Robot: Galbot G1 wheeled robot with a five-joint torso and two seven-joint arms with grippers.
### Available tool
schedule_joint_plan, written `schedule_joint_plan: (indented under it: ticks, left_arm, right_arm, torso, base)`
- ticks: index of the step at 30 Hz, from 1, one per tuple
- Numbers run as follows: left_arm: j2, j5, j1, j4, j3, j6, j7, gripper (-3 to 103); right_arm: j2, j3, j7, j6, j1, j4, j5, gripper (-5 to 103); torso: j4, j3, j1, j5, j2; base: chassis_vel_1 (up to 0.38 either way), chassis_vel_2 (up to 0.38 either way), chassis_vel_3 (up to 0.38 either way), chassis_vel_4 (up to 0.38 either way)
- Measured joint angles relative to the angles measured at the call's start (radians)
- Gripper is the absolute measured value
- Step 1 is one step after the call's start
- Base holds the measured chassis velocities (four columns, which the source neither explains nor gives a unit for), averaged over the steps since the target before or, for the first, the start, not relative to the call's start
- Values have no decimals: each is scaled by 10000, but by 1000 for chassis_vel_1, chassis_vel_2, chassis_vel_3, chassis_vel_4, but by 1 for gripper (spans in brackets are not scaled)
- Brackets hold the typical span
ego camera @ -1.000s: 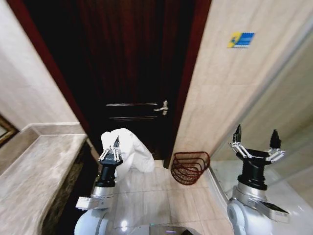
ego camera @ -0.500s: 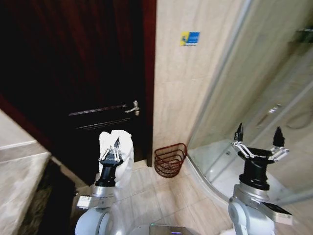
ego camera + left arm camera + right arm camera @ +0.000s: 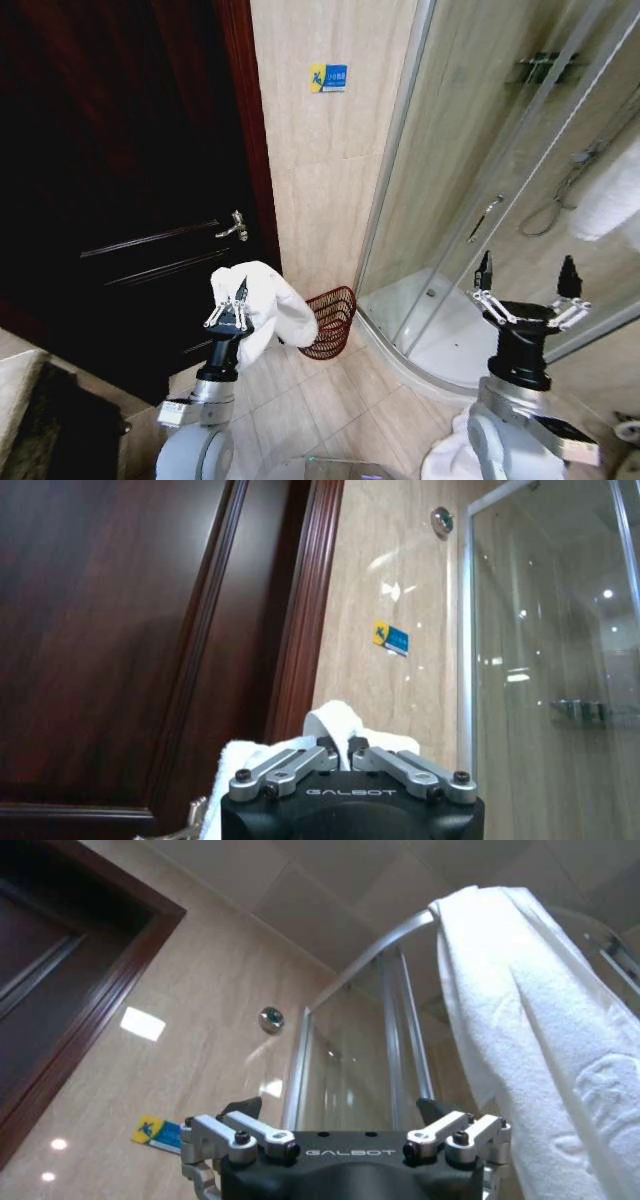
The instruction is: Discard the used towel into the hamper.
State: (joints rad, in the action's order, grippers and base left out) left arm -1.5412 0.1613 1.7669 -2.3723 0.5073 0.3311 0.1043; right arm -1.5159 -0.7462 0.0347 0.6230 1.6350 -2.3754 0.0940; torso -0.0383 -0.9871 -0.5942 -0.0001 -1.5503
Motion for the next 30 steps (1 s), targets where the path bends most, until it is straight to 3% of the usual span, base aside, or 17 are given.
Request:
schedule_joint_plan:
  ticks: [18, 21, 23, 25, 30]
  left_arm:
    - [18, 45, 34, 104, 16, 23, -34, 2]
    - [15, 37, 33, 141, 14, 23, -34, 2]
    - [26, 88, 16, 230, 3, 8, -25, 2]
    - [35, 228, 1, 276, -21, -47, -19, 2]
    - [367, 1609, -128, 589, -182, -749, -138, 2]
  right_arm:
    - [-74, -4, 151, 298, -40, 85, 20, 100]
    - [-66, 7, 149, 450, -44, 117, 19, 100]
    - [-19, 28, 77, 916, -150, 238, 12, 100]
    - [-9, 33, 59, 1034, -180, 268, 7, 100]
    - [21, -58, 62, 1105, -177, 244, -47, 100]
  torso:
    - [-1, 0, 1, 1, 0]
    - [0, 0, 0, 2, 0]
    - [-1, -2, -9, 0, 1]
    - [-2, -3, -12, 3, 3]
    - [0, 0, 1, 1, 0]
  base:
    - [-54, 54, 48, -51]
    - [-151, 153, 148, -135]
    - [-132, 139, 108, -122]
    - [-69, 100, 82, -64]
    - [-36, 24, 17, -23]
